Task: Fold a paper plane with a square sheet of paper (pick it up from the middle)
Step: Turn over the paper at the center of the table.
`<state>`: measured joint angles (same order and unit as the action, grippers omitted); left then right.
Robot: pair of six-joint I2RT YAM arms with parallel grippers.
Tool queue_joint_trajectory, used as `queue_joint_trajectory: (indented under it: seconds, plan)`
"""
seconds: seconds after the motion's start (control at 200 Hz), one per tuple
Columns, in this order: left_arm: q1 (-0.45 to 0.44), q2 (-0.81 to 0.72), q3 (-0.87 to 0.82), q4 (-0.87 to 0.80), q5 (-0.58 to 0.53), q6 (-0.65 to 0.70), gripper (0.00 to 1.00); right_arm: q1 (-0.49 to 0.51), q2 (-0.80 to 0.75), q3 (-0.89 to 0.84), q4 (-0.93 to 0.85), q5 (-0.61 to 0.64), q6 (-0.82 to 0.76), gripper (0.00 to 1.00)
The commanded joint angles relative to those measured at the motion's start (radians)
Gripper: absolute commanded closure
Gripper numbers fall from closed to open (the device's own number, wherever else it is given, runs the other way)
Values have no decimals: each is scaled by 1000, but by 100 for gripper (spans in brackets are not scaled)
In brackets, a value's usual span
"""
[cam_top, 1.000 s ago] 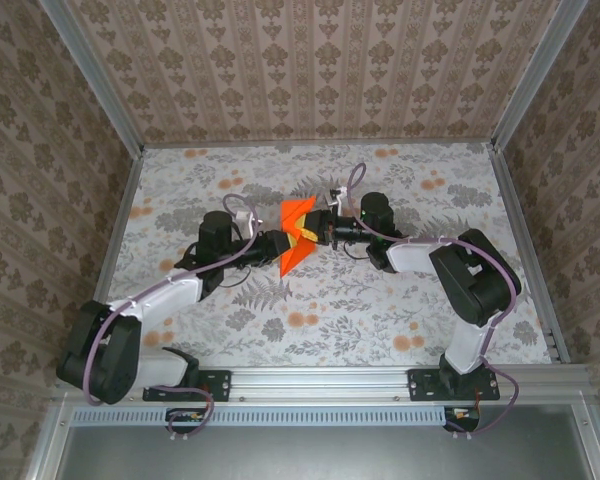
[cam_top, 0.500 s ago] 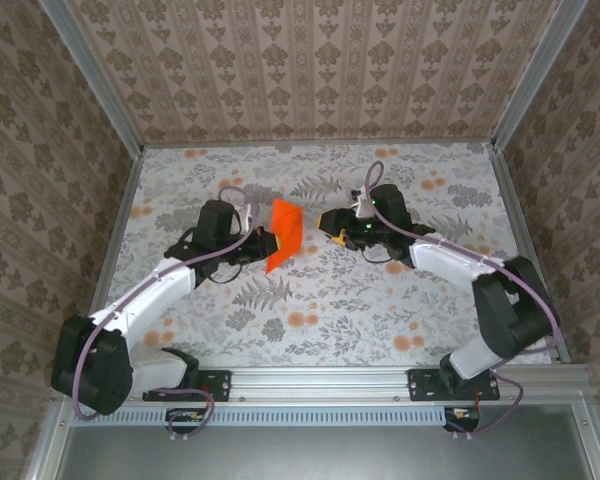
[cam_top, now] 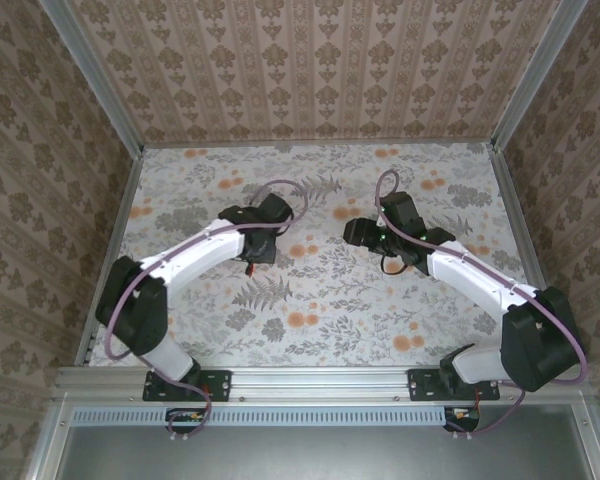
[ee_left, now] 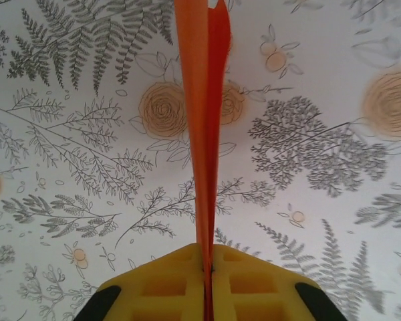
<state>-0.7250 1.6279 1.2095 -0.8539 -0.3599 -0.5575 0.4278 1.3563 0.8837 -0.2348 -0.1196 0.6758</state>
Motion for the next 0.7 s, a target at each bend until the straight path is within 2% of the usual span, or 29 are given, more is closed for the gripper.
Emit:
queue_joint_trajectory:
  seconds: [0.0,0.06,0.215,0.345,0.455,0.585,0.69]
  plan:
    - [-40,69,51,-43,-60,-55,79,-3,-34,-31,-41,87,-11,29]
    - [-55,104,49,28,33,-50,67,-3,-33,-50,-29,96,-8,29]
    - [-42,134,24,166,241,-48,49,-2,-26,-86,3,82,-2,29]
    - [27,60,-50,281,405,-65,33,7,-18,-106,59,32,-3,30]
    - [106,-31,-147,395,539,-107,23,65,16,-96,111,4,-6,31]
    - [188,-126,-239,444,562,-128,13,187,124,-44,183,-18,25,36]
    - [252,-194,-306,434,524,-128,7,305,250,66,190,-29,44,50]
